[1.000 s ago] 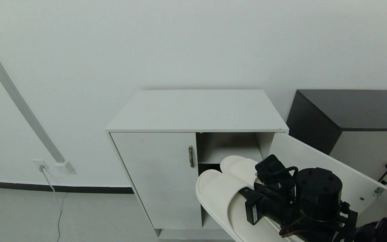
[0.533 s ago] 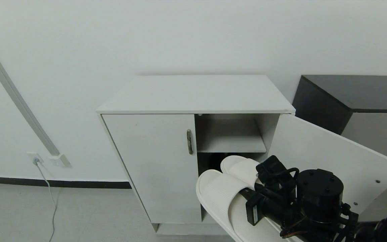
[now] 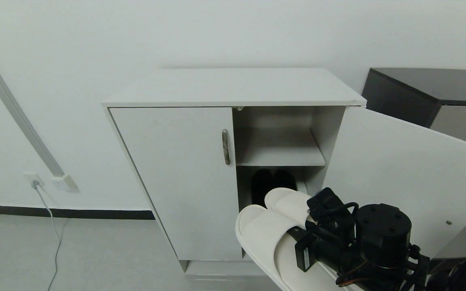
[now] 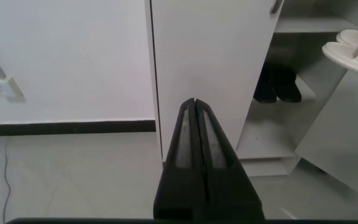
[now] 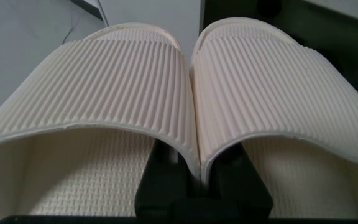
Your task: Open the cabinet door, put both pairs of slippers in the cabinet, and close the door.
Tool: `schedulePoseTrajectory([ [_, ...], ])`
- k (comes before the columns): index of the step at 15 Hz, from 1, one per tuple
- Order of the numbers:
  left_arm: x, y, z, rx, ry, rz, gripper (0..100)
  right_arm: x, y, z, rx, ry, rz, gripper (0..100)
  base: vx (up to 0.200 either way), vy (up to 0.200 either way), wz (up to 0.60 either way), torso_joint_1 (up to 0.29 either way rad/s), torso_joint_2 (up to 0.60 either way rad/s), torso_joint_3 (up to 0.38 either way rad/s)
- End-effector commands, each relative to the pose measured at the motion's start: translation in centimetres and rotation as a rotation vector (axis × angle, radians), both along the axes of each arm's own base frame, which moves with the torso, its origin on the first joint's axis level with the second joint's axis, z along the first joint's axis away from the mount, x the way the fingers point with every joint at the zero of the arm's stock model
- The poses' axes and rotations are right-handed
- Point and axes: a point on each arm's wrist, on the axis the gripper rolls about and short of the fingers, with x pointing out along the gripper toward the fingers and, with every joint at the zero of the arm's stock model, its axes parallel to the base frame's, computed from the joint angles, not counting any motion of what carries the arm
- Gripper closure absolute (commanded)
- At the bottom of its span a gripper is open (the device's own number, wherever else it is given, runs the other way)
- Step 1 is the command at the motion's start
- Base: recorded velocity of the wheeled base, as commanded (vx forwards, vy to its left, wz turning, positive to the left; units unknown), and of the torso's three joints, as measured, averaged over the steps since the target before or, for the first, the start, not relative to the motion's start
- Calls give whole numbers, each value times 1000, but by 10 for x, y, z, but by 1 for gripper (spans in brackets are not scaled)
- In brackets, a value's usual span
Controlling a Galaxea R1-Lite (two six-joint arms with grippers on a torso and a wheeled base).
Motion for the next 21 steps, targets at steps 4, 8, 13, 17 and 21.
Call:
schedulePoseTrajectory([
  [4, 0, 0, 0, 0, 0, 0, 100, 1, 1, -4, -8, 8, -1, 100, 0, 0, 0, -116, 466, 348],
  [8, 0, 0, 0, 0, 0, 0, 100, 2, 1, -4, -4, 5, -3, 100, 0, 0, 0, -63, 448, 375],
  [13, 0, 0, 0, 0, 0, 0, 100, 0, -1, -7, -37, -4, 3, 100, 0, 0, 0, -13, 280, 274],
  [17, 0, 0, 0, 0, 0, 0, 100, -2, -2, -12, -83, -15, 12, 100, 0, 0, 0, 1, 14, 9],
  [21, 0, 0, 0, 0, 0, 0, 100, 4, 4, -19, -41, -59, 11, 100, 0, 0, 0, 0, 0, 0],
])
